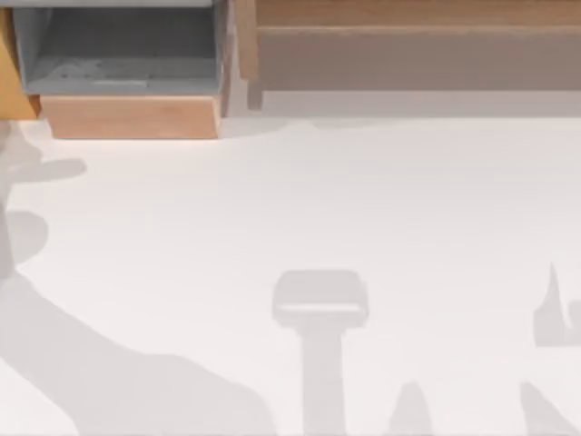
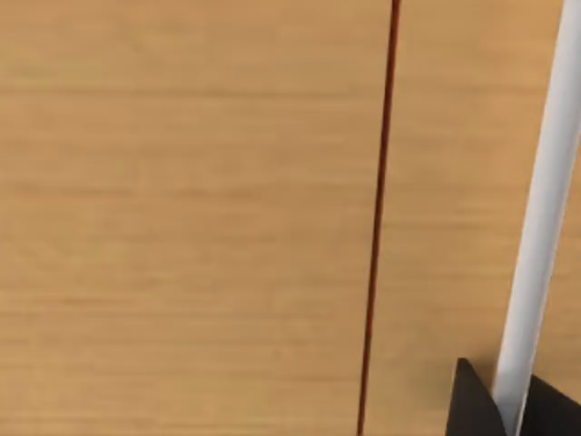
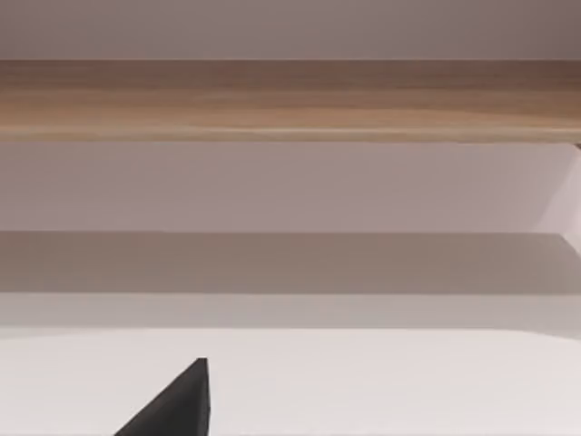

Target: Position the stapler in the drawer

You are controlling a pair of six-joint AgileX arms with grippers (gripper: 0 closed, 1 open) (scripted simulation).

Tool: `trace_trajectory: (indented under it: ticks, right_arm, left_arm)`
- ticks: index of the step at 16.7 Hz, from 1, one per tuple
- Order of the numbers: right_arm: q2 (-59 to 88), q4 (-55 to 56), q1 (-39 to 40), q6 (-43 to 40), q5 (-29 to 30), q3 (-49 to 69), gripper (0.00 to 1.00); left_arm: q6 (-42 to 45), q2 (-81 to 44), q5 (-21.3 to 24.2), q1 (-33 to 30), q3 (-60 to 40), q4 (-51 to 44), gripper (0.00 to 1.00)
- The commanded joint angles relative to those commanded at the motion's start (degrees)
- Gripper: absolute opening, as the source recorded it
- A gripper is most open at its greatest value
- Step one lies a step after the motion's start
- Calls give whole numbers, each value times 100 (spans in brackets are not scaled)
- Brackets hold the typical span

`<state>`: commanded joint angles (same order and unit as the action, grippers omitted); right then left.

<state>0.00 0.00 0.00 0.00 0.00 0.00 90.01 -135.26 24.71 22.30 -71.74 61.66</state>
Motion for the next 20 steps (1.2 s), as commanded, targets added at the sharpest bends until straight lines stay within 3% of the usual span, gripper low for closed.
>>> trace_trajectory:
  ticks: [1, 14, 20]
  right_arm:
    - [0, 0, 0, 0, 0, 0, 100]
    - [0, 0, 0, 0, 0, 0, 100]
    - [0, 0, 0, 0, 0, 0, 100]
  left_arm:
    - [0, 0, 0, 0, 0, 0, 0]
    - [0, 0, 0, 0, 0, 0, 98]
    - [0, 0, 0, 0, 0, 0, 100]
